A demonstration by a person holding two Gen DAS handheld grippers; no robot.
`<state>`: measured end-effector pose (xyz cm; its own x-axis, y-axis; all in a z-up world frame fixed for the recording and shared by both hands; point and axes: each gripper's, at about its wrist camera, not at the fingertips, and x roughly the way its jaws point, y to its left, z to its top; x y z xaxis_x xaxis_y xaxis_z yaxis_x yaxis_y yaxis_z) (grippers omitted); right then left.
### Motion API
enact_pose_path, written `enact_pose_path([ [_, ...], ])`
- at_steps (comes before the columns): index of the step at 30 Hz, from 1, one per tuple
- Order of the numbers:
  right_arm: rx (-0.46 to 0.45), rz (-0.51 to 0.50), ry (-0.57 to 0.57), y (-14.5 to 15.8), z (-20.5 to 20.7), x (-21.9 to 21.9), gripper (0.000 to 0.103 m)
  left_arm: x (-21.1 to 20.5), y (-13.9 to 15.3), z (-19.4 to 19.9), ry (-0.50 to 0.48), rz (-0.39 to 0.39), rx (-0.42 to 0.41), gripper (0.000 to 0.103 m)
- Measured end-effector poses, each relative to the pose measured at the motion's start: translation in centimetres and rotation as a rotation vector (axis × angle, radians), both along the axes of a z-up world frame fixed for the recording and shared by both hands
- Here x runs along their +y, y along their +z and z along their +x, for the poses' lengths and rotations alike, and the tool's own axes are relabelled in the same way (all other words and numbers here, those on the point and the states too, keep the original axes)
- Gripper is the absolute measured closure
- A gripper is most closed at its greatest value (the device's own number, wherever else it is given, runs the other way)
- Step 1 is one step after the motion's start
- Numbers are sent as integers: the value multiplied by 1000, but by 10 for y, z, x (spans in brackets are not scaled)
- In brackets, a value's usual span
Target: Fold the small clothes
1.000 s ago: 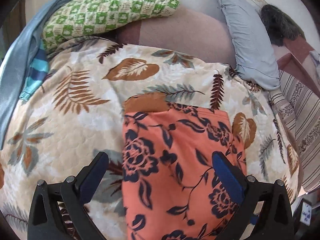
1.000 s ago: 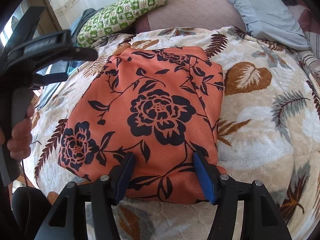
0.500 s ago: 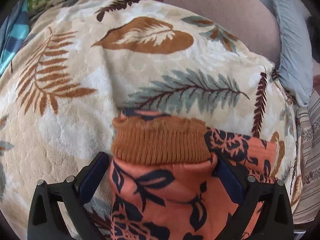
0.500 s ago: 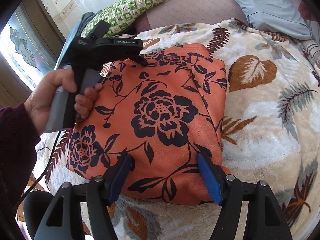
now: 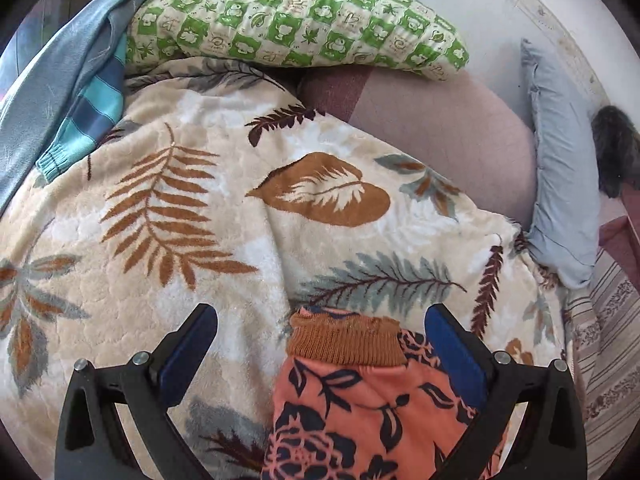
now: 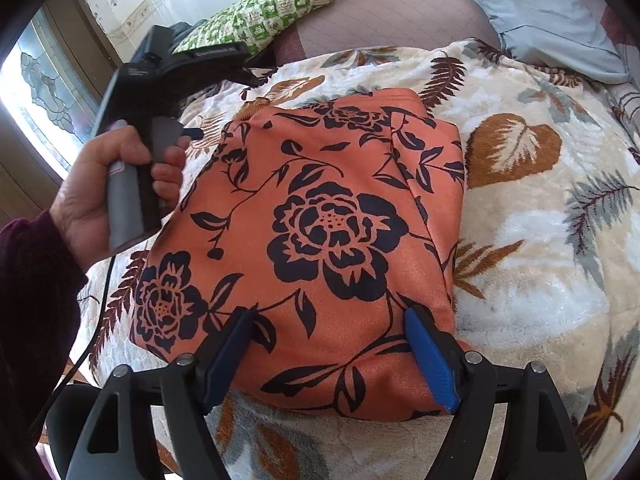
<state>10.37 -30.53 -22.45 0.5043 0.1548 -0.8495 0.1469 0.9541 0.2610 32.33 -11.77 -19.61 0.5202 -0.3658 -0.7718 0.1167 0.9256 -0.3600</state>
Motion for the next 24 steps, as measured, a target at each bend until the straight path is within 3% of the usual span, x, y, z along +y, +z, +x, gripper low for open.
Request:
enact_pose_path([
  [2, -1, 4, -2, 0, -1, 0, 22, 8, 5, -18, -35, 5, 7, 0],
  [9, -11, 31, -20, 1, -2, -5, 22, 8, -23, -110, -179, 248, 3, 0],
  [11, -24, 87, -37, 4, -4, -13, 22, 3, -29, -129, -206, 332, -39, 0],
  [15, -122, 309, -150, 19, -12, -56, 24, -9, -32, -137, -231, 466, -131, 0],
  [18, -247, 347, -201, 37, -17, -78, 25, -11, -35, -143, -229, 502, -184, 0],
  [20, -296, 409, -185, 42, -11, -85, 25, -9, -37, -142, -228, 483, -177, 0],
  [22, -280, 492, -181, 33, 0, -87, 25, -5, -38, -137, -221, 437, -143, 0],
  [24, -207, 526, -190, 19, 14, -83, 25, -2, -41, -135, -212, 405, -122, 0],
])
